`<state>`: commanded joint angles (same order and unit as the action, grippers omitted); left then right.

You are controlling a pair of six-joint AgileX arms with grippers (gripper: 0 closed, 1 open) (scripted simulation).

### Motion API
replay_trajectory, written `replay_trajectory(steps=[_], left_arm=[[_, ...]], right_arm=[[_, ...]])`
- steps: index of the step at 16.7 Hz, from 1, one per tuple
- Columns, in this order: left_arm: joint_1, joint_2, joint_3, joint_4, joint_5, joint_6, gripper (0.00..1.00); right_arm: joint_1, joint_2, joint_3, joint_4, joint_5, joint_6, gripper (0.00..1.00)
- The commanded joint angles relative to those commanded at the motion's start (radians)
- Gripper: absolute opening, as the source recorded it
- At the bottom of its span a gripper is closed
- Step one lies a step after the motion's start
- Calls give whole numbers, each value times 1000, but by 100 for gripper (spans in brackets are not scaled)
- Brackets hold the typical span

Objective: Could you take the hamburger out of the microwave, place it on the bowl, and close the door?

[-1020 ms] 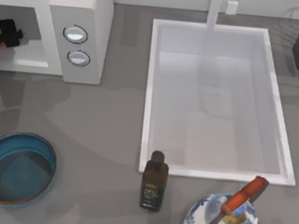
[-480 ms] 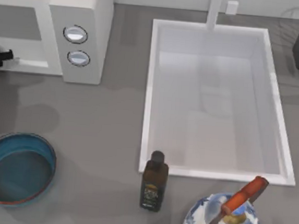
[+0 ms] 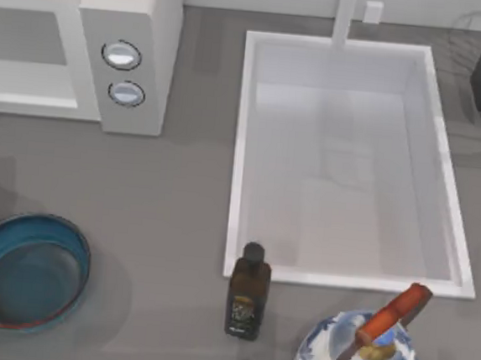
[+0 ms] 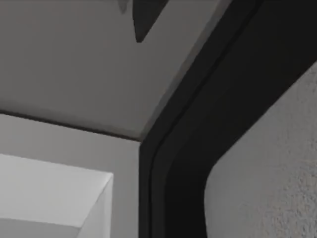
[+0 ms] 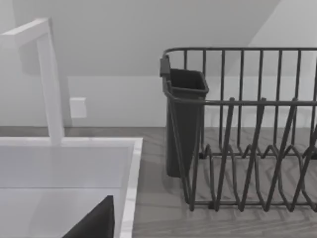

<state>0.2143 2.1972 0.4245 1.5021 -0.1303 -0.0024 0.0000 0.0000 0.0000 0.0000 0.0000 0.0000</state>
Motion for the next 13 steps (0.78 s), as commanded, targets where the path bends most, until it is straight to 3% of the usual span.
replay_trajectory(steps=[8,13], left_arm=[[5,-21,-55,49,7,4,0],[5,-155,-46,-87,6,4,0]], right_arm=[[0,0,0,0,0,0,100],[0,0,0,0,0,0,100]])
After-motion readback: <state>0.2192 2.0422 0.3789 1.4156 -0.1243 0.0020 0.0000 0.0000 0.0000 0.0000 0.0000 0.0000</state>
